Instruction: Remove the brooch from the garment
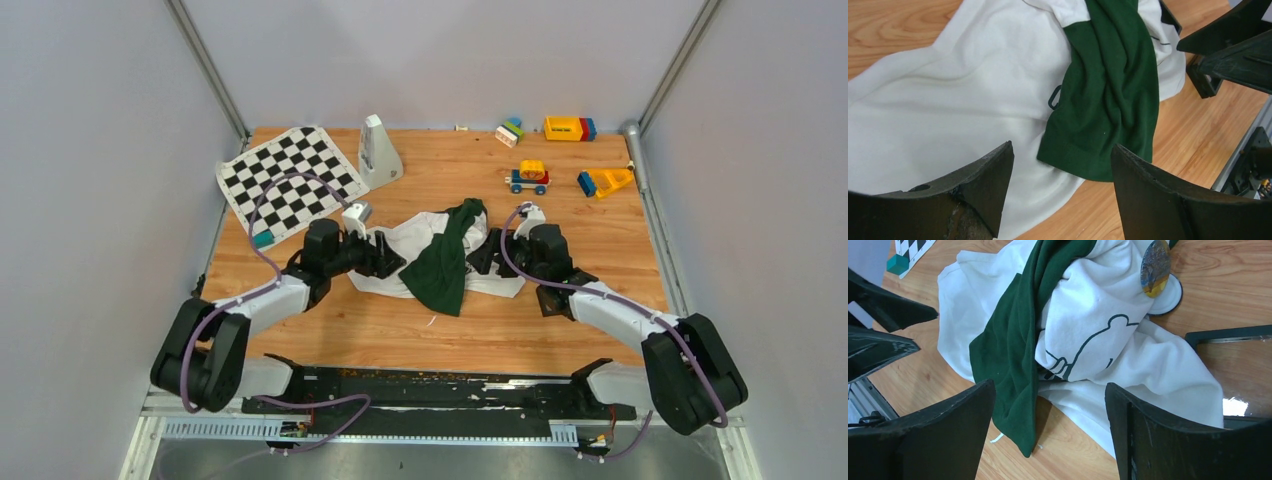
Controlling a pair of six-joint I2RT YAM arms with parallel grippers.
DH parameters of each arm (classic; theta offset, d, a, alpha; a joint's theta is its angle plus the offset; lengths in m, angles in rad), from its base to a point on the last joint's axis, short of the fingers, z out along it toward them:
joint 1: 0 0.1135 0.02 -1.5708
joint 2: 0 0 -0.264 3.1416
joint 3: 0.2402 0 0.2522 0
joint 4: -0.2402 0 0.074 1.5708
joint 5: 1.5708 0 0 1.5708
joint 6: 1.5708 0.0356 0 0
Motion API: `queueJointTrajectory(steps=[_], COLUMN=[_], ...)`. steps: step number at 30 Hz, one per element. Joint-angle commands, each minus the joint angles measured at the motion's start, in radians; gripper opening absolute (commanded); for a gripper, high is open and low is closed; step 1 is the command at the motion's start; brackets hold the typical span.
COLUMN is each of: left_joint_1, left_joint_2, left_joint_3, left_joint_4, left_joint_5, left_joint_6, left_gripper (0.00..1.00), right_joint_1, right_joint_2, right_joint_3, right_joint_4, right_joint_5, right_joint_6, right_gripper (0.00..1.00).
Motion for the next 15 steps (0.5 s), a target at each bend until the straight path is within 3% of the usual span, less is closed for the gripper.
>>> queueJointTrajectory(steps=[1, 12, 14, 15], left_joint_1=[-0.042, -0.101, -0.114, -0.118], left_joint_2=[0.125, 0.356, 0.387, 0.395], left_joint_3=[0.084, 0.237, 0.267, 0.282], left_joint_4=[-0.037, -0.161, -0.201, -0.216], left_joint_5=[0.004, -0.01, 0.007, 0.015], left_joint_6=[0.061, 0.105, 0.118, 0.125], left_gripper=[0.78, 0.68, 0.58, 0.46], right_joint_1=[0.009, 0.009, 0.009, 0.009], right_joint_2=[-0.004, -0.032, -0.037, -0.039], right_joint_3=[0.037, 0.031, 0.033, 0.033], right_joint_4=[0.059, 0.032, 0.024, 0.021], right_joint_5=[0.002, 0.082, 0.101, 0.107], right_joint_6=[-0.014, -0.022, -0.023, -0.024], right_gripper=[0.81, 0.81, 0.81, 0.81])
